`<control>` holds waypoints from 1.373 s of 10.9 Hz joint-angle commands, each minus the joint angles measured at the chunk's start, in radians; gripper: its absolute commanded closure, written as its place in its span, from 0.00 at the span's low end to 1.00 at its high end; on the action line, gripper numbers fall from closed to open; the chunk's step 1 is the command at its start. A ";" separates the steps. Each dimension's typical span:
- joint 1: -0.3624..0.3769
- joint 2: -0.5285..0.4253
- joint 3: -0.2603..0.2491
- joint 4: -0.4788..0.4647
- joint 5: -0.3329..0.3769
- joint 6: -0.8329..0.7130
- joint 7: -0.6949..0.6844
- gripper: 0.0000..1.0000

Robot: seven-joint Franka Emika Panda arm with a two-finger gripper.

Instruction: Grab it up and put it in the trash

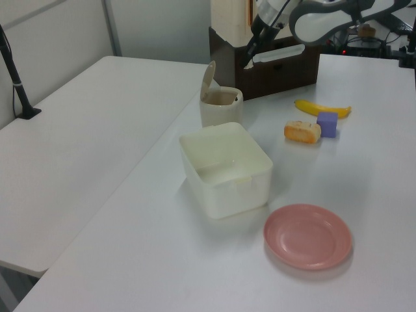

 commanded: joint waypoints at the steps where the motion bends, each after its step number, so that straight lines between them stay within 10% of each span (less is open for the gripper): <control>1: 0.020 0.033 -0.009 0.001 -0.018 0.042 0.187 0.00; 9: 0.019 0.017 -0.006 -0.012 -0.085 -0.075 0.211 0.00; 15: -0.072 -0.009 -0.061 -0.041 0.062 -0.232 0.132 0.00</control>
